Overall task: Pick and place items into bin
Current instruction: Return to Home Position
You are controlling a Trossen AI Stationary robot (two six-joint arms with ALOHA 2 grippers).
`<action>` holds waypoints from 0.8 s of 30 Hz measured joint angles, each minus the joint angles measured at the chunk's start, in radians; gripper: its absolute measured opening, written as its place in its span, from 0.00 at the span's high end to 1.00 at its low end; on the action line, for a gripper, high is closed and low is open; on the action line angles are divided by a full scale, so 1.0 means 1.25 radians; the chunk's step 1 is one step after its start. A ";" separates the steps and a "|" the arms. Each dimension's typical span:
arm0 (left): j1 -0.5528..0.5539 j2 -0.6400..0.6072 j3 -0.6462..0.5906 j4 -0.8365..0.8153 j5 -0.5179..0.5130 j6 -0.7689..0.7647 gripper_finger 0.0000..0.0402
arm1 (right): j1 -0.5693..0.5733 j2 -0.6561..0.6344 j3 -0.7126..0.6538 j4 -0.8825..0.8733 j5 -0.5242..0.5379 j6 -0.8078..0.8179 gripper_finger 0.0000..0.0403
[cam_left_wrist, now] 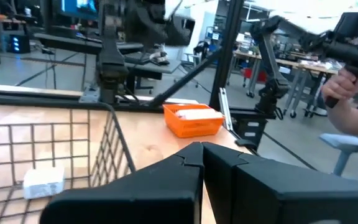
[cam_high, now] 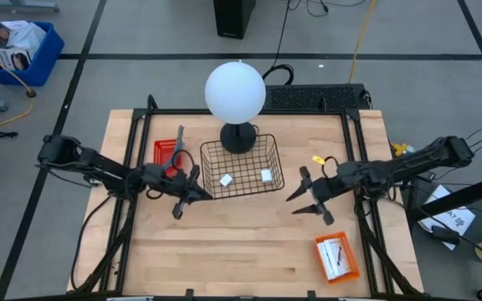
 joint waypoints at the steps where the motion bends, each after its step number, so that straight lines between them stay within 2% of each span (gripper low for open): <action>1: 0.006 -0.007 0.000 -0.002 0.001 0.001 0.98 | -0.005 -0.023 -0.021 -0.004 -0.004 0.007 0.54; 6: 0.036 -0.076 0.000 -0.095 0.019 0.011 0.98 | -0.012 -0.136 -0.112 -0.001 -0.021 0.036 0.55; 11: 0.043 -0.198 -0.021 -0.167 0.017 0.028 0.98 | -0.013 -0.229 -0.175 -0.001 -0.019 0.045 0.55; 19: 0.043 -0.396 -0.140 -0.180 -0.022 0.024 0.98 | -0.037 -0.338 -0.227 -0.023 -0.018 0.036 0.55; 24: 0.039 -0.463 -0.133 -0.271 -0.027 0.011 0.98 | -0.066 -0.384 -0.233 -0.083 -0.019 0.028 0.54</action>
